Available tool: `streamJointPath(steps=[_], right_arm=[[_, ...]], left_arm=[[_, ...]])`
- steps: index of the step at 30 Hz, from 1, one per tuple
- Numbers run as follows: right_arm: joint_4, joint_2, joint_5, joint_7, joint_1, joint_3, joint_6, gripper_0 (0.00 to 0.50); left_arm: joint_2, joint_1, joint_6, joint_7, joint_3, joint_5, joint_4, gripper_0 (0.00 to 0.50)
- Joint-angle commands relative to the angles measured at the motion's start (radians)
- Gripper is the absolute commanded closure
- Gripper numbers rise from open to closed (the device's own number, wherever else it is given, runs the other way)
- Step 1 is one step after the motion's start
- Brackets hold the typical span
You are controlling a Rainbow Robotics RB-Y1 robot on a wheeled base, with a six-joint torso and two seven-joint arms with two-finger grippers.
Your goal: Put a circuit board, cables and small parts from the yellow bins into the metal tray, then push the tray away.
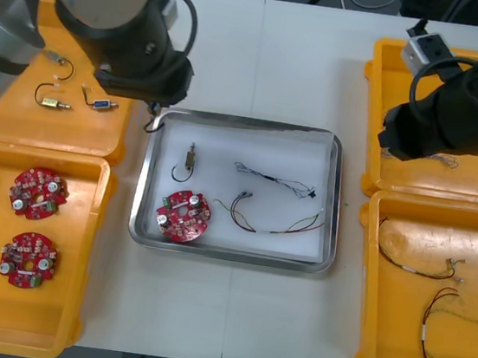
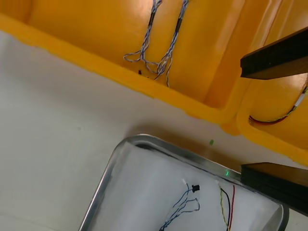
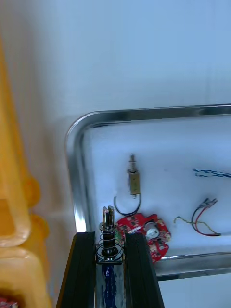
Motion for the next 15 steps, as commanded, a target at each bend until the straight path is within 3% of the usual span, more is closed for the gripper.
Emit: streamJointPath(steps=[1,10,15], right_arm=[[-0.040,-0.069,-0.038,-0.045,0.063,-0.108,0.003,0.000],[-0.040,-0.146,-0.158,-0.042,0.236,-0.352,0.003,0.000],[-0.043,-0.179,-0.183,-0.037,0.319,-0.444,0.003,0.000]], left_arm=[[-0.073,-0.078,-0.090,0.084,-0.107,-0.031,0.066,0.500],[-0.104,-0.078,-0.275,0.081,-0.260,-0.054,0.187,0.500],[-0.119,-0.078,-0.346,0.078,-0.317,-0.067,0.247,0.500]])
